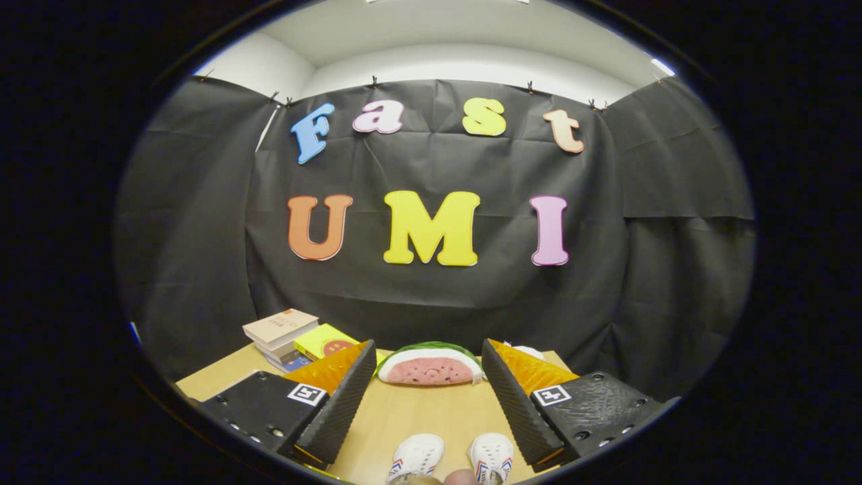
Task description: Open the storage box then place both shoes into the box .Put the left shoe in first, then the right shoe, with the right side of both shoes facing outward in a uniform manner.
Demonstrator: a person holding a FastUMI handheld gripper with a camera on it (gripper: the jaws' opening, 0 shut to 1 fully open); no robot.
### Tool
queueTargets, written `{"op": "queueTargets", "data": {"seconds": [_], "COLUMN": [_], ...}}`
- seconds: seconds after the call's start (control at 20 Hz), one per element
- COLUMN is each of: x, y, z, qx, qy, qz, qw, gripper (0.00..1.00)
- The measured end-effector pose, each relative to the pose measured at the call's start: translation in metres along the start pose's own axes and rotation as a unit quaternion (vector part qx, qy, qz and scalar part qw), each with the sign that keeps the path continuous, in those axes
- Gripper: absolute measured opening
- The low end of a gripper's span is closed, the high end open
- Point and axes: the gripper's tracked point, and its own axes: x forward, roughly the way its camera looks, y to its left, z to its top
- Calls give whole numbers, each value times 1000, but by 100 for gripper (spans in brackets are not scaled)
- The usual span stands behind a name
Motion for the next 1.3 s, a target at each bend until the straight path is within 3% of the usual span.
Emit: {"op": "queueTargets", "data": {"seconds": [0.35, 0.6, 0.95, 1.3], "x": [-5, -17, -26, -29], "y": [41, 71, 114, 149], "z": [-56, -105, -170, -210], "qx": [-7, 28, 83, 148], "qy": [41, 97, 178, 249], "qz": [94, 140, 179, 215], "qw": [995, 985, 964, 933], "gripper": [95, 95, 95, 96]}}
